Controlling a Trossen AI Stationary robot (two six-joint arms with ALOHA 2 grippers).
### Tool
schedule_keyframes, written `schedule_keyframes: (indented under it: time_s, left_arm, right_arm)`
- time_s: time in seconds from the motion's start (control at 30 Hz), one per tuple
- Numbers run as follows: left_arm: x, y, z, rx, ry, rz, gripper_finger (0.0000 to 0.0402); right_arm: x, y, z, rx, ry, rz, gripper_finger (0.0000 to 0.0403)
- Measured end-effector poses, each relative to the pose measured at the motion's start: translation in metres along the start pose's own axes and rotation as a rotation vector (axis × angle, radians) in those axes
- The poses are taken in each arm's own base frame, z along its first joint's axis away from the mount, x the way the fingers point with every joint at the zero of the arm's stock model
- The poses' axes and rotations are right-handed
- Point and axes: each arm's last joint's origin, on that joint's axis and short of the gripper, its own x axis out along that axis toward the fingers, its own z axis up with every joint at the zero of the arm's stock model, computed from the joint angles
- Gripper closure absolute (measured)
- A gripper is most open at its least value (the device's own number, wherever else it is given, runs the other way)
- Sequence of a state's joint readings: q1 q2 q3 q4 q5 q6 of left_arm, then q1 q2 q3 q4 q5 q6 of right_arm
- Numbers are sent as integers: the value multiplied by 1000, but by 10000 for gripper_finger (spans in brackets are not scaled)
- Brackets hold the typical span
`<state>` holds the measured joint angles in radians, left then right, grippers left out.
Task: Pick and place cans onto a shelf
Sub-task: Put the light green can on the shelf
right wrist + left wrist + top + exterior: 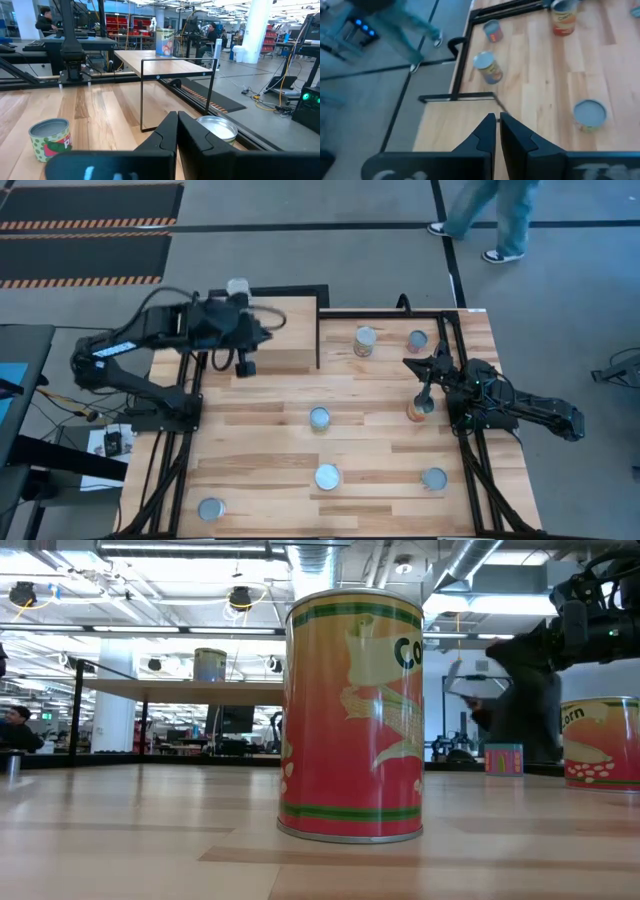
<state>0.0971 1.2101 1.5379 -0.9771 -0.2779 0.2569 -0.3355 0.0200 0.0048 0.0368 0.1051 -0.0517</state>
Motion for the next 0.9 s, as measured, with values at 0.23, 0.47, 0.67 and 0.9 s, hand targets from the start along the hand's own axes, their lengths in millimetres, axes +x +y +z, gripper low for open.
schedule_keyframes:
  time_s: [0.23, 0.47, 0.67, 0.9]
  left_arm:
    - [31, -35, -42, -14, -126, -27, 388]
    - [59, -73, -72, -10, -179, -100, 388]
    - [80, -108, -75, -3, -190, -179, 388]
    - [116, -143, -78, -16, -105, -235, 388]
  right_arm:
    - [0, 0, 0, 0, 0, 0, 369]
    - [0, 0, 0, 0, 0, 0, 369]
    - [0, 0, 0, 0, 0, 0, 369]
    - [0, 0, 0, 0, 0, 0, 369]
